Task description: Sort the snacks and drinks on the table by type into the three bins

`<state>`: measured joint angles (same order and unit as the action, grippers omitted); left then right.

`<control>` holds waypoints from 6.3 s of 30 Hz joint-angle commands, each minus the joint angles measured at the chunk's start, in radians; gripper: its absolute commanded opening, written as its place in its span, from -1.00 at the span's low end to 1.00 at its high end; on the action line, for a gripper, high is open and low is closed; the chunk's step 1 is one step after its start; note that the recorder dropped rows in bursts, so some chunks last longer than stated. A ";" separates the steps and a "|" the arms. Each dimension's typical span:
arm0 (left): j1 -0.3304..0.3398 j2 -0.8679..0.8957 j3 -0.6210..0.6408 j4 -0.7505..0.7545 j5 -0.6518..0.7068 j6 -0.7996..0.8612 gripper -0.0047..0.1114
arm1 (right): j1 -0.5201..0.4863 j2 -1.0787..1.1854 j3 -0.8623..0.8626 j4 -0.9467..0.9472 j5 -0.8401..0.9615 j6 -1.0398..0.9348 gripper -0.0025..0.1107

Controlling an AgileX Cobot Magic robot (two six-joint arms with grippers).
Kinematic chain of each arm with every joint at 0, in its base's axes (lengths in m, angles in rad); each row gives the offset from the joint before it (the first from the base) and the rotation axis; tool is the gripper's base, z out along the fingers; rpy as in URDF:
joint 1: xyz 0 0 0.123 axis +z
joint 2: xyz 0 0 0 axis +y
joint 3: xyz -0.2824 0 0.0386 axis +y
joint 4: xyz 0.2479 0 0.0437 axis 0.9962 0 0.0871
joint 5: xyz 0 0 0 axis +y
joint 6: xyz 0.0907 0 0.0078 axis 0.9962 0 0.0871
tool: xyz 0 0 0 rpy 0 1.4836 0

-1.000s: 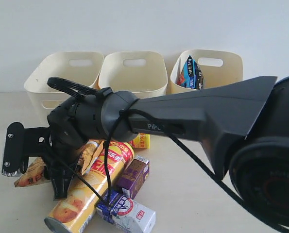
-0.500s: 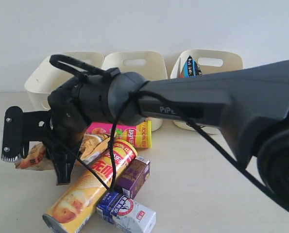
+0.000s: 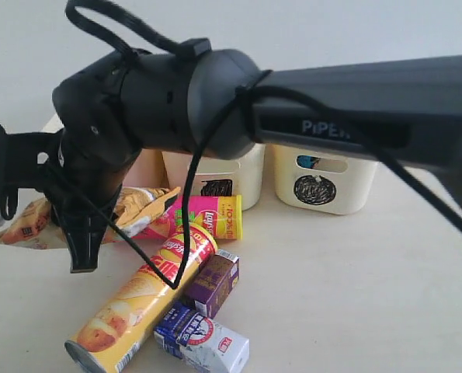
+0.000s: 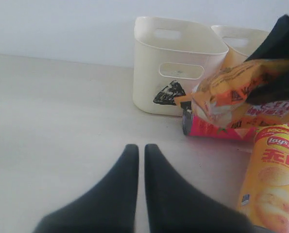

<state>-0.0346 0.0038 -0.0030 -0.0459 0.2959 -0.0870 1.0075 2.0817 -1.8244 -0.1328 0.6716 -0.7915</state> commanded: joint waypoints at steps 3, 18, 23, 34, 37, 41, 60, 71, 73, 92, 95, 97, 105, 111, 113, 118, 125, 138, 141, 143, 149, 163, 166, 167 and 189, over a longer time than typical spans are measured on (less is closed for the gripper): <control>0.005 -0.004 0.003 0.005 -0.004 0.001 -0.84 | 0.001 -0.090 -0.002 -0.006 0.023 0.029 -0.96; 0.005 -0.004 0.003 0.005 -0.004 0.001 -0.84 | -0.002 -0.341 0.242 -0.440 -0.046 0.370 -0.96; 0.005 -0.004 0.003 0.005 -0.004 0.001 -0.84 | -0.053 -0.442 0.359 -0.579 -0.084 0.502 -0.96; 0.005 -0.004 0.003 0.005 -0.004 0.001 -0.84 | -0.404 -0.476 0.451 -0.563 -0.366 0.631 -0.96; 0.005 -0.004 0.003 0.005 -0.004 0.001 -0.84 | -0.496 -0.476 0.503 -0.550 -0.501 0.722 -0.96; 0.005 -0.004 0.003 0.005 -0.004 0.001 -0.84 | -0.594 -0.471 0.561 -0.550 -0.716 0.897 -0.96; 0.005 -0.004 0.003 0.005 -0.004 0.001 -0.84 | -0.768 -0.242 0.587 0.032 -1.159 0.851 -0.96; 0.005 -0.004 0.003 0.005 -0.004 0.001 -0.84 | -0.768 -0.161 0.587 0.329 -1.232 0.775 -0.95; 0.005 -0.004 0.003 0.005 -0.004 0.001 -0.84 | -0.768 -0.144 0.587 0.385 -1.236 0.775 -0.88; 0.005 -0.004 0.003 0.005 -0.004 0.001 -0.84 | -0.768 -0.125 0.587 0.390 -1.234 0.734 0.44; 0.005 -0.004 0.003 0.005 -0.004 0.001 -0.84 | -0.768 -0.154 0.587 0.390 -1.174 0.655 0.29; 0.005 -0.004 0.003 0.005 -0.004 0.001 -0.84 | -0.768 -0.183 0.587 0.390 -1.115 0.606 0.09; 0.005 -0.004 0.003 0.005 -0.004 0.001 -0.84 | -0.768 -0.329 0.587 0.390 -0.867 0.409 -0.95; 0.005 -0.004 0.003 0.005 -0.004 0.001 -0.84 | -0.768 -0.392 0.576 0.390 -0.626 0.298 -0.96; 0.005 -0.004 0.003 0.005 -0.004 0.001 -0.84 | -0.768 -0.396 0.556 0.386 -0.516 0.279 -0.96; 0.005 -0.004 0.003 0.005 -0.004 0.001 -0.84 | -0.768 -0.396 0.448 0.304 -0.188 0.280 -0.96; 0.005 -0.004 0.003 0.005 -0.004 0.001 -0.84 | -0.768 -0.396 0.335 -0.019 0.136 0.549 -0.96; 0.005 -0.004 0.003 0.005 -0.004 0.001 -0.84 | -0.936 -0.396 0.312 0.067 0.443 0.738 -0.96; 0.005 -0.004 0.003 0.005 -0.004 0.001 -0.84 | -0.967 -0.401 0.315 0.182 0.469 0.693 -0.96; 0.005 -0.004 0.003 0.005 -0.004 0.001 -0.84 | -0.967 -0.423 0.348 0.196 0.431 0.693 -0.96; 0.005 -0.004 0.003 0.005 -0.004 0.001 -0.84 | -0.967 -0.582 0.559 0.198 0.156 0.715 -0.96; 0.005 -0.004 0.003 0.005 -0.004 0.001 -0.84 | -0.967 -0.958 0.923 0.198 -0.080 0.704 -0.96; 0.005 -0.004 0.003 0.005 -0.004 0.001 -0.84 | -0.967 -1.057 1.004 0.206 -0.131 0.707 -0.96; 0.005 -0.004 0.003 0.005 -0.004 0.001 -0.84 | -0.967 -1.089 1.023 0.207 -0.141 0.712 -0.96; 0.005 -0.004 0.003 0.005 -0.004 0.001 -0.84 | -0.956 -1.361 1.117 0.224 -0.220 0.715 -0.96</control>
<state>-0.0329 0.0038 -0.0030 -0.0443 0.2959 -0.0870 0.0462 0.7325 -0.7274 0.0925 0.4958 -0.0686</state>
